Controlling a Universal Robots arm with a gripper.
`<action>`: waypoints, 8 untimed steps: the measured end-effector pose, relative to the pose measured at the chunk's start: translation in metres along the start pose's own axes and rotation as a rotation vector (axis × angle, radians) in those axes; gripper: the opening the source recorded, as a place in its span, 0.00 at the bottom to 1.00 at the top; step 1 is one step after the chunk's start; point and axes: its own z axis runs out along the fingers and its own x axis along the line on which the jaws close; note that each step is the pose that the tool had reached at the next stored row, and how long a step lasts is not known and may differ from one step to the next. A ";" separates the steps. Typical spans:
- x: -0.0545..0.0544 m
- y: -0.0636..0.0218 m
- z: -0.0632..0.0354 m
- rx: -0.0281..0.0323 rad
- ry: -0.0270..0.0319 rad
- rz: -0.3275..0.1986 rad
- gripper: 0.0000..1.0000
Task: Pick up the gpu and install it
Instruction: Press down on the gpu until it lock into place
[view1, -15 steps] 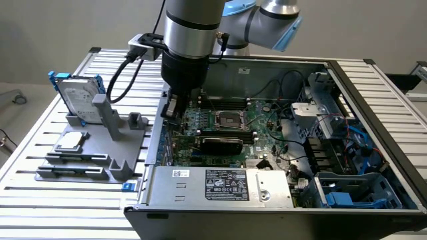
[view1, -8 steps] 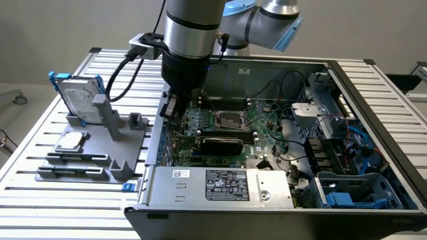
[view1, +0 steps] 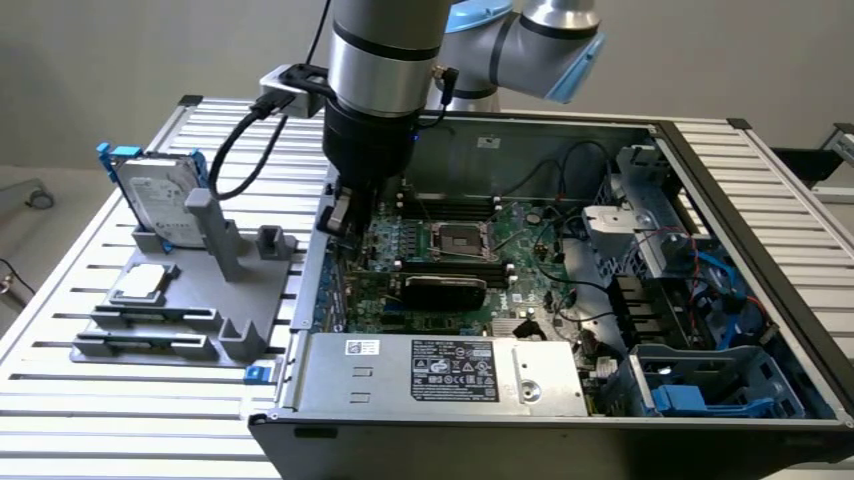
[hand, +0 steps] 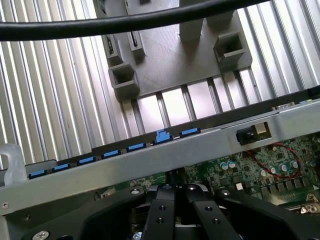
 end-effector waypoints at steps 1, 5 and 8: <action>0.000 0.0000 0.0000 -0.0005 -0.0009 0.005 0.11; -0.001 0.0001 -0.0001 -0.0020 -0.0027 0.022 0.11; -0.001 0.0003 0.0000 -0.0024 -0.0025 0.032 0.11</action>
